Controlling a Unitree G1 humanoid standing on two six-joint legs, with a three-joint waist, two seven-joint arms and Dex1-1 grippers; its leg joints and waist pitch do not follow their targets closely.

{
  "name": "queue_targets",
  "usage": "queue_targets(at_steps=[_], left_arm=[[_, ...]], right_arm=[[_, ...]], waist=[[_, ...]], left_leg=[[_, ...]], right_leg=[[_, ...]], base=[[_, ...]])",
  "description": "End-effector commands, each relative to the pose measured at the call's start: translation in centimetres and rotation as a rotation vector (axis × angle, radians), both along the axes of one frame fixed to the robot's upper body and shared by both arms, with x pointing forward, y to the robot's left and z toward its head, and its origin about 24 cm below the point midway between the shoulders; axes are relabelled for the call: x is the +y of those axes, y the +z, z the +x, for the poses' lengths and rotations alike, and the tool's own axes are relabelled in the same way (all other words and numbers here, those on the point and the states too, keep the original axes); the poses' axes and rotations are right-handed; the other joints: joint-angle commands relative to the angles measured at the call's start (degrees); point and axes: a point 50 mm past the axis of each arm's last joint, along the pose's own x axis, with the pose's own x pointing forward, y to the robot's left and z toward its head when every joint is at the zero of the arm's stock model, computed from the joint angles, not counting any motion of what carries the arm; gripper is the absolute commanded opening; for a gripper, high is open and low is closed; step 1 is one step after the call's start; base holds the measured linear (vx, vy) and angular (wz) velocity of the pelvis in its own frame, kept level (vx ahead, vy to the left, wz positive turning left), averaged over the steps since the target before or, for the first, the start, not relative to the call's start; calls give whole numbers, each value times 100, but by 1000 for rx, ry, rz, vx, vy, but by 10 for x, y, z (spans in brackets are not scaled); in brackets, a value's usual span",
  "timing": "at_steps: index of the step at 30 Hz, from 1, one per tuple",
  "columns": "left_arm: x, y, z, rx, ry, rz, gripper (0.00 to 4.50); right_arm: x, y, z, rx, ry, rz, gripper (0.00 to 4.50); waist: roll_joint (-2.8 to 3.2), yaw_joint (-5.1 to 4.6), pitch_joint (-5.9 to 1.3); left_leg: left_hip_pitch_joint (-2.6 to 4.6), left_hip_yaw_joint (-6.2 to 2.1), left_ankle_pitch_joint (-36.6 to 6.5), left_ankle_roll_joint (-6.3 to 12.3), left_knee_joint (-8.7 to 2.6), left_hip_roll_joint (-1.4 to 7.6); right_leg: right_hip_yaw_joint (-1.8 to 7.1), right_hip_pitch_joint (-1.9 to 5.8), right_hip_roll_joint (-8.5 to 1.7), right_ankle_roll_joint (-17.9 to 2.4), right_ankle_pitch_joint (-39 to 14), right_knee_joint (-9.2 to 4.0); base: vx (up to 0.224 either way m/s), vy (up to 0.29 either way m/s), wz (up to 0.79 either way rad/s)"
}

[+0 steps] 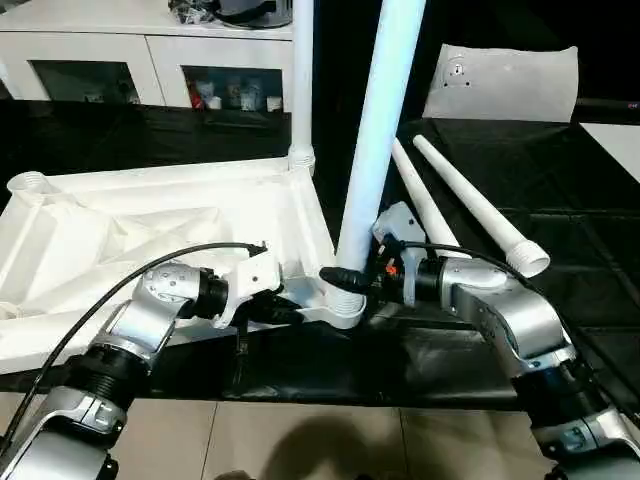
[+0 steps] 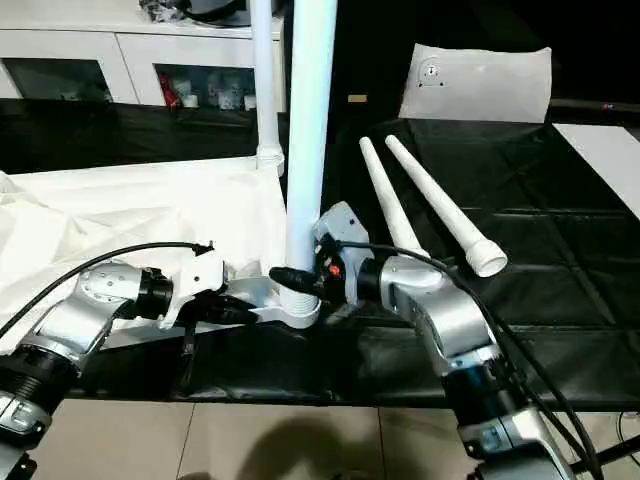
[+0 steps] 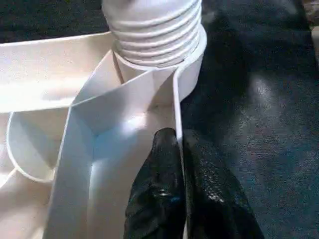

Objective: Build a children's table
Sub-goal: Insert table leg to table base

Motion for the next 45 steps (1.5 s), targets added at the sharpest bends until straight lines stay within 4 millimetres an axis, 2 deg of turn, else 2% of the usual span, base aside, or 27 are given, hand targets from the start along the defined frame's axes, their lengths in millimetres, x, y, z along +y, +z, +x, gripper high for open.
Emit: queue_targets(at_steps=[1, 5, 9, 11, 12, 14, 16, 17, 18, 19, 20, 21, 22, 23, 24, 27, 28, 32, 33, 35, 36, 38, 39, 41, 43, 45], left_arm=[[-4, 2, -4, 0, -92, 29, 0], [-2, 2, -3, -1, -93, 36, 0], [-3, 3, -2, -7, -92, 37, 0], [-4, 3, -2, -8, -91, 34, 0], [-4, 3, -2, -13, -87, 31, 0], [-4, 3, -1, -22, -78, 27, 0], [-4, 3, 0, -29, -68, 23, 0], [-5, 3, 0, -31, -65, 22, 0], [-4, 3, 1, -38, -51, 17, 0], [-4, 4, 2, -41, -44, 14, 0], [-4, 4, 3, -46, -34, 10, 0], [-4, 4, 3, -50, -26, 7, 0], [-4, 4, 4, -52, -17, 3, 0], [-4, 4, 5, -54, -12, 0, 0], [-4, 4, 5, -55, -8, -1, 0], [-3, 4, 6, -60, 1, 2, 0], [-3, 4, 6, -61, 3, 4, 0], [-2, 3, 6, -64, 7, 7, 0], [-2, 3, 6, -66, 7, 10, 0], [-2, 3, 6, -68, 3, 16, 0], [-1, 3, 6, -69, -2, 22, 0], [0, 3, 5, -73, -10, 36, 0], [1, 3, 5, -77, -20, 50, 0], [1, 3, 5, -80, -27, 61, 0], [1, 3, 3, -82, -44, 73, 0], [0, 3, 2, -83, -79, 88, 0]], right_arm=[[-7, -25, -3, 108, -38, -82, 189], [-9, -26, -3, 112, -36, -83, 189], [-7, -23, -2, 114, -44, -36, 189], [-7, -24, -2, 125, -57, -15, 189], [-8, -25, -2, 137, -71, 4, 189], [-9, -28, -2, 157, -93, 31, 189], [-12, -32, -3, 177, -122, 60, 189], [-13, -33, -3, 183, -131, 67, 189], [-16, -38, -5, 194, -152, 79, 189], [-18, -41, -7, 199, -163, 86, 189], [-20, -45, -9, 204, -188, 96, 189], [-22, -48, -10, 205, -207, 104, 189], [-24, -51, -14, 205, -216, 118, 189], [-25, -54, -17, 201, -226, 128, 189], [-26, -56, -19, 198, -231, 135, 189], [-27, -59, -31, 149, -249, 155, 189], [-27, -59, -35, 131, -242, 151, 189], [-28, -59, -42, 77, -223, 122, 188], [-27, -59, -46, 51, -205, 101, 188], [-27, -60, -48, 29, -184, 75, 188], [-26, -60, -49, 13, -170, 53, 188], [-23, -60, -48, -9, -130, 9, 188], [-20, -60, -46, -19, -84, -25, 188], [-18, -60, -45, -23, -48, -47, 188], [-15, -60, -43, -26, -3, -67, 188], [-9, -60, -41, -7, 81, -74, 188]], waist=[[23, 11, -324], [8, 3, -329], [35, 3, -333], [30, -3, -327], [61, -2, -330], [50, -7, -330], [92, -4, -335], [73, -4, -342], [148, 9, -343], [105, -4, -335], [129, 18, -340], [127, 25, -339], [113, 31, -332], [150, 43, -328], [132, 47, -326], [134, 54, -324], [151, 60, -324], [148, 62, -307], [130, 66, -317], [138, 69, -314], [101, 56, -314], [125, 54, -306], [54, 46, -307], [86, 37, -296], [6, 22, -290], [22, 8, -280]], left_leg=[[8, 23, -1548, -36, -412, 59], [11, 23, -1594, -41, -411, 58], [8, 23, -1583, -48, -412, 61], [9, 21, -1652, -55, -415, 56], [13, 16, -1676, -65, -416, 54], [20, 15, -1705, -70, -415, 59], [29, 9, -1732, -86, -418, 62], [23, 14, -1717, -89, -416, 62], [20, 0, -1702, -110, -424, 62], [25, 18, -1754, -100, -420, 64], [39, 15, -1780, -104, -416, 63], [32, 7, -1802, -109, -428, 63], [33, 11, -1832, -105, -429, 61], [41, 6, -1882, -107, -433, 63], [43, 8, -1930, -96, -432, 63], [30, -2, -1943, -77, -449, 54], [28, -3, -1958, -71, -448, 53], [34, -8, -2039, -27, -450, 49], [38, -6, -2012, -9, -448, 56], [20, -8, -1963, -12, -458, 58], [9, -7, -1942, -3, -464, 61], [10, -7, -1975, 6, -464, 56], [9, 0, -1959, 33, -455, 52], [5, -9, -1976, 44, -457, 46], [2, -3, -2002, 75, -447, 44], [15, -21, -2081, 65, -449, 43]], right_leg=[[220, 244, -383, -769, -2311, -504], [220, 249, -384, -771, -2332, -509], [222, 254, -382, -820, -2207, -502], [217, 248, -382, -816, -2289, -509], [218, 250, -387, -808, -2327, -514], [218, 242, -384, -825, -2316, -519], [218, 239, -387, -862, -2251, -515], [219, 250, -381, -893, -2137, -510], [217, 256, -380, -951, -1992, -482], [217, 250, -370, -960, -1958, -505], [217, 244, -379, -970, -1967, -505], [211, 259, -379, -978, -1978, -497], [211, 256, -379, -961, -2048, -508], [209, 249, -383, -941, -2122, -514], [210, 242, -391, -891, -2245, -541], [204, 249, -382, -784, -2411, -557], [205, 248, -387, -762, -2457, -563], [199, 211, -393, -644, -2837, -612], [206, 207, -397, -614, -2849, -616], [206, 215, -383, -609, -2745, -596], [203, 222, -384, -606, -2714, -593], [205, 213, -390, -602, -2777, -594], [204, 211, -390, -571, -2859, -603], [198, 205, -397, -502, -3052, -610], [197, 188, -403, -424, -3253, -641], [186, 162, -411, -357, -3501, -657]], base=[[0, 0, 0], [0, 0, 0], [0, 0, 0], [0, 0, 0], [0, 0, 0], [0, 0, 0], [0, 0, 0], [0, 0, 0], [0, 0, 0], [0, 0, 0], [0, 0, 0], [0, 0, 0], [0, 0, 0], [0, 0, 0], [0, 0, 0], [0, 0, 0], [0, 0, 0], [0, 0, 0], [0, 0, 0], [0, 0, 0], [0, 0, 0], [0, 0, 0], [0, 0, 0], [0, 0, 0], [0, 0, 0], [0, 0, 0]])
